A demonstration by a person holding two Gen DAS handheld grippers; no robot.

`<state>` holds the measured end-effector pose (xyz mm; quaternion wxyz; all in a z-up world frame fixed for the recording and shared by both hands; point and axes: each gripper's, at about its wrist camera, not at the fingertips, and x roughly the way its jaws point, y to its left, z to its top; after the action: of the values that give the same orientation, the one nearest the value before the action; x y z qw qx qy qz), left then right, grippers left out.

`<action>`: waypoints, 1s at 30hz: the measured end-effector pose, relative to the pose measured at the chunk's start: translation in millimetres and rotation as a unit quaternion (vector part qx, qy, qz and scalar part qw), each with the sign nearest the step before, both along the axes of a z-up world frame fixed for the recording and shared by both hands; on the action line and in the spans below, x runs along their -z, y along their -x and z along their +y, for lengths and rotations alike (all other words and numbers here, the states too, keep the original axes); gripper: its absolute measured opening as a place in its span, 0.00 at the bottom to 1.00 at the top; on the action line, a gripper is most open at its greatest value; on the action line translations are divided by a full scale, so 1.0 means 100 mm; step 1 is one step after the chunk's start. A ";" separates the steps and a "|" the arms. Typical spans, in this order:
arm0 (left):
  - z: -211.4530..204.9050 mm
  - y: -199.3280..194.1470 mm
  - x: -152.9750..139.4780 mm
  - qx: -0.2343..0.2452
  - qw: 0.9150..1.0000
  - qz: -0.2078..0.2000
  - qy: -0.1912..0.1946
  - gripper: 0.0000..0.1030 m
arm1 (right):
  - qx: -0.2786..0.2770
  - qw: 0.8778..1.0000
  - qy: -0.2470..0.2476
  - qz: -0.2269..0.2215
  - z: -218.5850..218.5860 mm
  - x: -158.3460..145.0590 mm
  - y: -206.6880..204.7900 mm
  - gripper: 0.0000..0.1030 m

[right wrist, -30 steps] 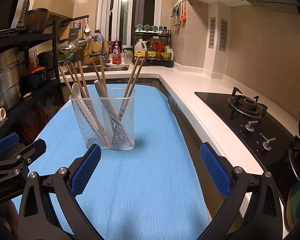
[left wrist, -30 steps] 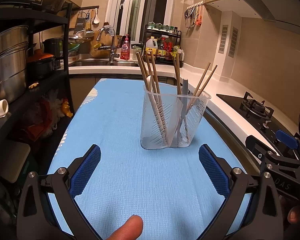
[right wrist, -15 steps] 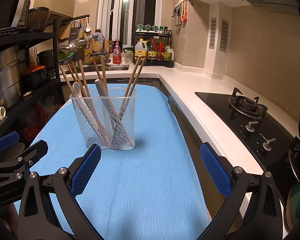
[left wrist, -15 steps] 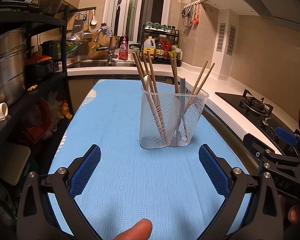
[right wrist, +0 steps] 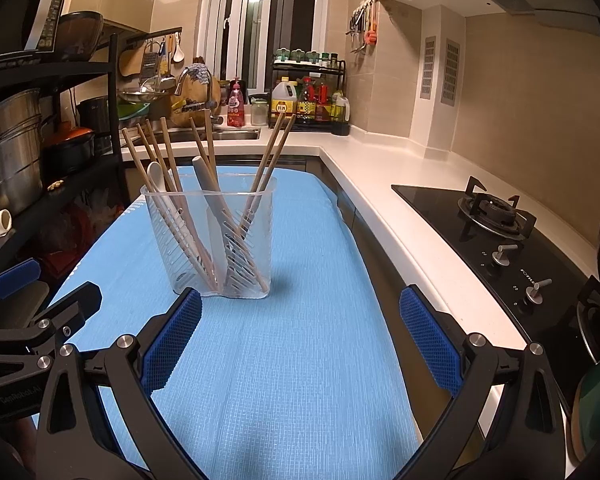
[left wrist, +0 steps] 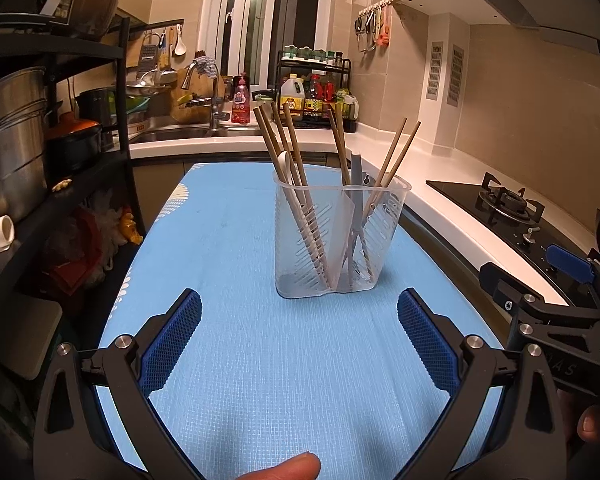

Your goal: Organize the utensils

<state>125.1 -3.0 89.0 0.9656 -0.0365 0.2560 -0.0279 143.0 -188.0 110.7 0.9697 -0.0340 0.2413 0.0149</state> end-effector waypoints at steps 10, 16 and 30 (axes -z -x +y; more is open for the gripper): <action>-0.01 0.01 -0.01 0.001 1.000 -0.002 0.001 0.93 | 0.000 1.000 0.001 0.000 0.00 0.01 0.00 0.95; -0.01 0.00 0.00 0.002 1.000 0.001 0.004 0.93 | 0.000 1.000 0.001 0.000 0.00 0.01 0.00 0.95; 0.03 -0.03 0.01 0.002 1.000 0.004 0.011 0.93 | -0.001 1.000 0.003 -0.001 0.00 0.02 0.00 0.95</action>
<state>128.0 0.3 87.9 0.9639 -0.0471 0.2600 -0.0329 142.6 -187.8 109.1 0.9698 -0.0367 0.2408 0.0152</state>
